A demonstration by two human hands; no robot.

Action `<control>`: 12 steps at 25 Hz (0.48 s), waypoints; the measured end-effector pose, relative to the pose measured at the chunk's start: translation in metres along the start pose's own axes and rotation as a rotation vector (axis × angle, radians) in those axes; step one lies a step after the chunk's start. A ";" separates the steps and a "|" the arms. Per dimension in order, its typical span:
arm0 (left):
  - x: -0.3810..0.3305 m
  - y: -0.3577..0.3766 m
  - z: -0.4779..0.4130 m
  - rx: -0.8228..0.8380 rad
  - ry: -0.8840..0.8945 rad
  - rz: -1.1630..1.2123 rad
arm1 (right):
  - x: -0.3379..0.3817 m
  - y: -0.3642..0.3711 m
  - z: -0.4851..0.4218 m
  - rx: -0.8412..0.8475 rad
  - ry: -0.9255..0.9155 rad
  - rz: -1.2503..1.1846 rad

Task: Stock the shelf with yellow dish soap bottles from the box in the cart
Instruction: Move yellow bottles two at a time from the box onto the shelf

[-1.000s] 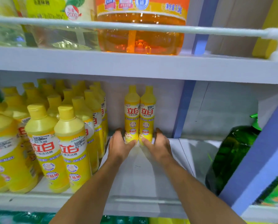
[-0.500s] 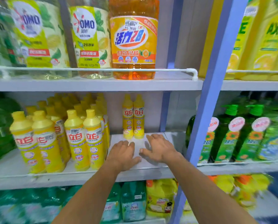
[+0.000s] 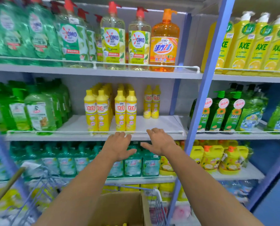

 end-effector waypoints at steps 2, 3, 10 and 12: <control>0.035 0.000 0.023 0.015 -0.060 -0.015 | 0.039 0.008 -0.008 0.005 -0.063 -0.006; 0.054 0.002 0.034 0.028 -0.100 -0.021 | 0.060 0.014 -0.015 0.013 -0.101 -0.010; 0.159 0.040 0.079 0.144 -0.329 -0.008 | 0.168 0.062 -0.072 0.103 -0.290 -0.026; 0.174 0.053 0.082 0.163 -0.360 0.002 | 0.181 0.075 -0.084 0.112 -0.315 -0.034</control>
Point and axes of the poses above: each hand's wrist, its own z-axis away from the middle knuckle, its own y-axis out of the palm, x = y × z, the point moved 1 cm from there along -z, towards the middle knuckle, and after that the axes turned 8 degrees about -y, right-handed, at the moved point
